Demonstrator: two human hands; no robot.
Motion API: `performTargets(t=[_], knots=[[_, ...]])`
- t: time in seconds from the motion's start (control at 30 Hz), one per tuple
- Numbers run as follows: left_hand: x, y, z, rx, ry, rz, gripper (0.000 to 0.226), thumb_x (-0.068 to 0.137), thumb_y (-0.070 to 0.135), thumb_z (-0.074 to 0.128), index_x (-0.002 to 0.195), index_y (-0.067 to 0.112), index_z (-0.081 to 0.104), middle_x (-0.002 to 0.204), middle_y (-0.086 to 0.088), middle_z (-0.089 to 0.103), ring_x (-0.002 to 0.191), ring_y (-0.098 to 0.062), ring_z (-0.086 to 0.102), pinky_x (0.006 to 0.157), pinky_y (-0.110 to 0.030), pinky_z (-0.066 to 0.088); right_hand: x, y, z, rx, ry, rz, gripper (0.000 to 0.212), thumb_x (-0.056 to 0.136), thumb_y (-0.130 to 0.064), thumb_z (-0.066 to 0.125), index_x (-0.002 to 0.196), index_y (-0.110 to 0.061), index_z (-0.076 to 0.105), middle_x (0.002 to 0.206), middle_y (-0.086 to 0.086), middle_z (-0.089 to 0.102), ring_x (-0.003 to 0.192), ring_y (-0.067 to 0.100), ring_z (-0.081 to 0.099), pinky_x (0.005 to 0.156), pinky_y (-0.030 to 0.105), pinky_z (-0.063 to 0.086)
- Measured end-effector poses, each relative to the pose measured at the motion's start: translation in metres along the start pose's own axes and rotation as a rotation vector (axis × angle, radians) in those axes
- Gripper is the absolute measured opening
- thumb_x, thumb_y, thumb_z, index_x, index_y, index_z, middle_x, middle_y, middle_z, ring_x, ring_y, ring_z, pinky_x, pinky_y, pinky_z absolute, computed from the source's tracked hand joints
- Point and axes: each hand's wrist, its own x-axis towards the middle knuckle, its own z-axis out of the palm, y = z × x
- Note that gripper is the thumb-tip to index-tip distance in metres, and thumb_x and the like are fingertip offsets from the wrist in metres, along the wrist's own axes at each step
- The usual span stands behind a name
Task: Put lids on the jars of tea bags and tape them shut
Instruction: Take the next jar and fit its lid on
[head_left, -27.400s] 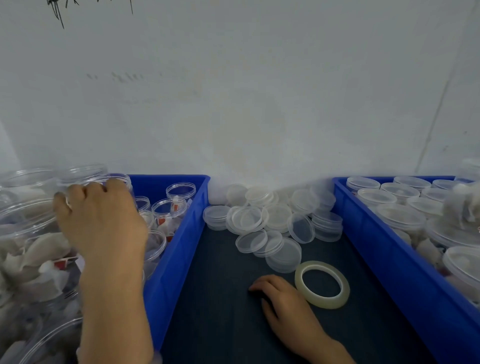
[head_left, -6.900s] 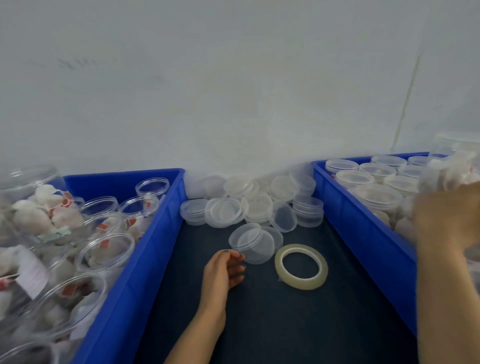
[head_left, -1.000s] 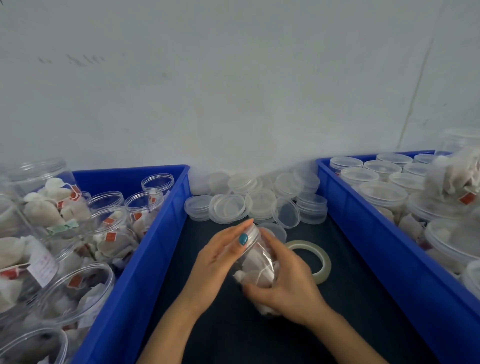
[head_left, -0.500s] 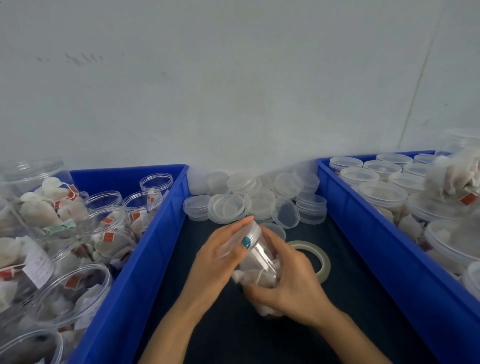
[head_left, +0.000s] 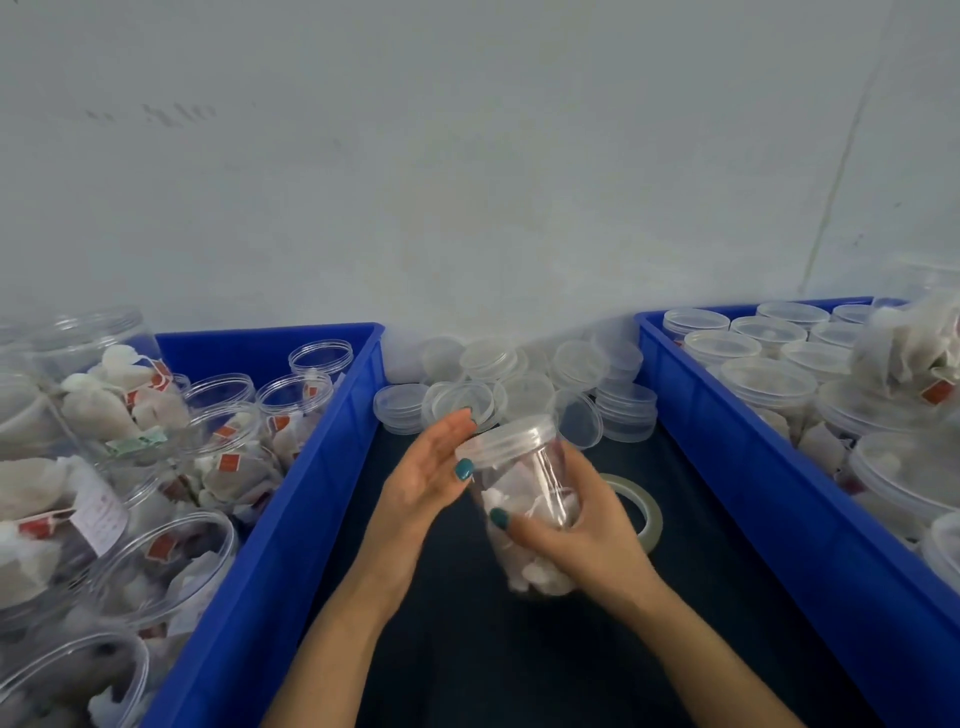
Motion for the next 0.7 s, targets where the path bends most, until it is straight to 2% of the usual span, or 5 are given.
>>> performTargets(t=[0.13, 0.2, 0.37, 0.53, 0.7], knots=[[0.001, -0.003, 0.011, 0.084, 0.008, -0.006, 0.086, 0.054, 0.078, 0.080, 0.131, 0.047, 0.057, 0.135, 0.019, 0.061, 0.125, -0.003, 0.058, 0.099, -0.031, 0.052, -0.006, 0.005, 0.009, -0.683, 0.060, -0.225, 0.100, 0.065, -0.065, 0.072, 0.151, -0.031, 0.035, 0.140, -0.021, 0.052, 0.126, 0.003, 0.051, 0.097, 0.032, 0.051], [0.001, -0.004, 0.012, 0.139, 0.051, 0.027, 0.078, 0.056, 0.076, 0.080, 0.126, 0.052, 0.058, 0.129, 0.022, 0.063, 0.121, -0.001, 0.060, 0.090, -0.021, 0.054, -0.008, 0.004, 0.013, -0.649, 0.045, -0.246, 0.100, 0.066, -0.067, 0.071, 0.152, -0.032, 0.034, 0.140, -0.022, 0.052, 0.126, 0.001, 0.051, 0.097, 0.031, 0.052], [-0.001, -0.001, 0.007, 0.133, 0.051, 0.054, 0.048, 0.067, 0.059, 0.077, 0.113, 0.053, 0.066, 0.120, 0.018, 0.069, 0.112, -0.007, 0.067, 0.083, -0.024, 0.057, -0.005, 0.004, 0.008, -0.273, -0.090, -0.177, 0.084, 0.064, -0.045, 0.085, 0.137, -0.050, 0.043, 0.114, -0.022, 0.067, 0.104, 0.004, 0.067, 0.088, 0.033, 0.057], [-0.001, -0.002, 0.010, 0.239, 0.044, 0.094, 0.058, 0.071, 0.058, 0.077, 0.124, 0.038, 0.064, 0.123, 0.017, 0.067, 0.119, -0.005, 0.062, 0.091, -0.029, 0.056, 0.001, 0.015, -0.002, -0.081, -0.305, 0.004, 0.087, 0.069, -0.032, 0.090, 0.142, -0.044, 0.043, 0.124, -0.018, 0.065, 0.116, 0.007, 0.063, 0.099, 0.036, 0.054], [0.005, -0.002, 0.014, 0.455, 0.154, 0.201, 0.056, 0.066, 0.055, 0.082, 0.116, 0.040, 0.063, 0.118, 0.026, 0.064, 0.116, 0.007, 0.056, 0.089, -0.006, 0.044, 0.015, 0.026, -0.050, -0.594, -0.271, 0.051, 0.094, 0.064, -0.052, 0.089, 0.145, -0.042, 0.043, 0.138, -0.029, 0.047, 0.130, -0.008, 0.040, 0.108, 0.018, 0.036]])
